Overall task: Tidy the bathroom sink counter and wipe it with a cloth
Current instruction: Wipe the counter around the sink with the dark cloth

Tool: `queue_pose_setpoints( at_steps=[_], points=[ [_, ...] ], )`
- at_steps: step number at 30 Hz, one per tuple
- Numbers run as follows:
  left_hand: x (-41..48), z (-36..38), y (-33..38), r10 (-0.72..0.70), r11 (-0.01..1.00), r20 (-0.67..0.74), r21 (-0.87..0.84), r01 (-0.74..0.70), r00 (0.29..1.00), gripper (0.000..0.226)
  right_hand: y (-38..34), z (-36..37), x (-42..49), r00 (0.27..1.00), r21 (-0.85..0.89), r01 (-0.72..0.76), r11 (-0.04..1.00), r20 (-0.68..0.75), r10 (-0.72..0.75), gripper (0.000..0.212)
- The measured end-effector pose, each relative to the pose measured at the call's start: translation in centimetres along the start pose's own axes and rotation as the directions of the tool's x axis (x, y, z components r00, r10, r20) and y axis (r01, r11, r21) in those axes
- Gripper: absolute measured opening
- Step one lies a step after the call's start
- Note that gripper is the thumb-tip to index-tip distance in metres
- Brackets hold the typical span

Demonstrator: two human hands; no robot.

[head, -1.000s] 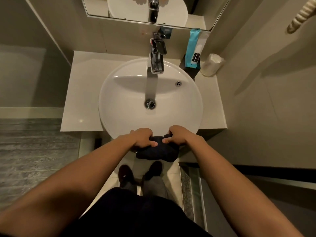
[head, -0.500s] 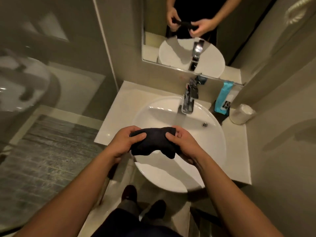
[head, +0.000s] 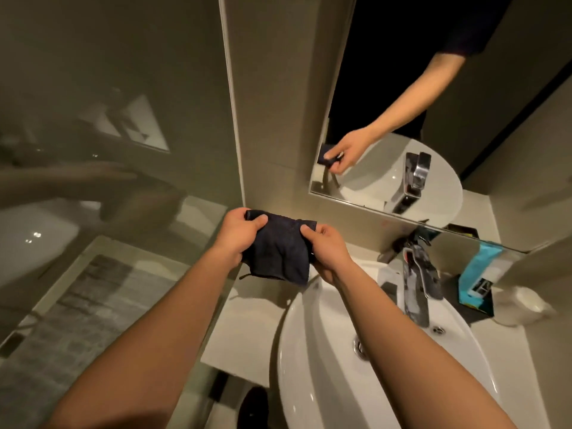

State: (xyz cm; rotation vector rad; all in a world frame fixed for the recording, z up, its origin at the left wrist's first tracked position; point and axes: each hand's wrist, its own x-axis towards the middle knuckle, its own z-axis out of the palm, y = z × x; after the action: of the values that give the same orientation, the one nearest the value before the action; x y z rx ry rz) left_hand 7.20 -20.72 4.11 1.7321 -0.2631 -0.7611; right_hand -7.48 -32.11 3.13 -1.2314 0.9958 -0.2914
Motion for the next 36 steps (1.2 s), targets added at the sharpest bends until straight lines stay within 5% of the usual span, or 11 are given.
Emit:
queue_pose_setpoints(
  at_steps=[4,9,12,16,25,36],
  points=[
    [7.6,1.1,-2.1,0.044,0.826,-0.039,0.563,-0.014,0.998,0.071,1.2,0.0,6.5,0.986,-0.424,-0.031,0.905,-0.164,-0.042,0.051],
    [8.5,3.2,-8.4,0.176,0.628,0.093,0.756,-0.184,0.98,0.073,4.6,-0.5,5.1,0.955,-0.82,-0.069,0.568,-0.22,-0.201,0.057],
    [8.8,5.0,-11.0,0.166,0.514,0.199,0.819,-0.257,0.966,0.08,7.4,-0.2,3.1,0.93,-0.883,-0.173,0.436,-0.292,-0.222,0.089],
    [10.0,7.9,-12.7,0.128,0.403,0.184,0.888,-0.221,0.975,0.101,10.7,0.2,1.1,0.906,-0.857,-0.243,0.455,-0.368,-0.208,0.112],
    [10.7,8.1,-15.4,0.201,0.187,0.199,0.953,-0.237,0.959,0.096,11.8,0.0,1.2,0.891,-0.837,-0.209,0.505,-0.376,-0.254,0.106],
    [3.5,2.9,-19.1,0.18,0.217,0.192,0.949,-0.23,0.965,0.102,12.0,-1.2,0.5,0.924,-0.876,-0.169,0.453,-0.3,-0.236,0.109]
  ],
)
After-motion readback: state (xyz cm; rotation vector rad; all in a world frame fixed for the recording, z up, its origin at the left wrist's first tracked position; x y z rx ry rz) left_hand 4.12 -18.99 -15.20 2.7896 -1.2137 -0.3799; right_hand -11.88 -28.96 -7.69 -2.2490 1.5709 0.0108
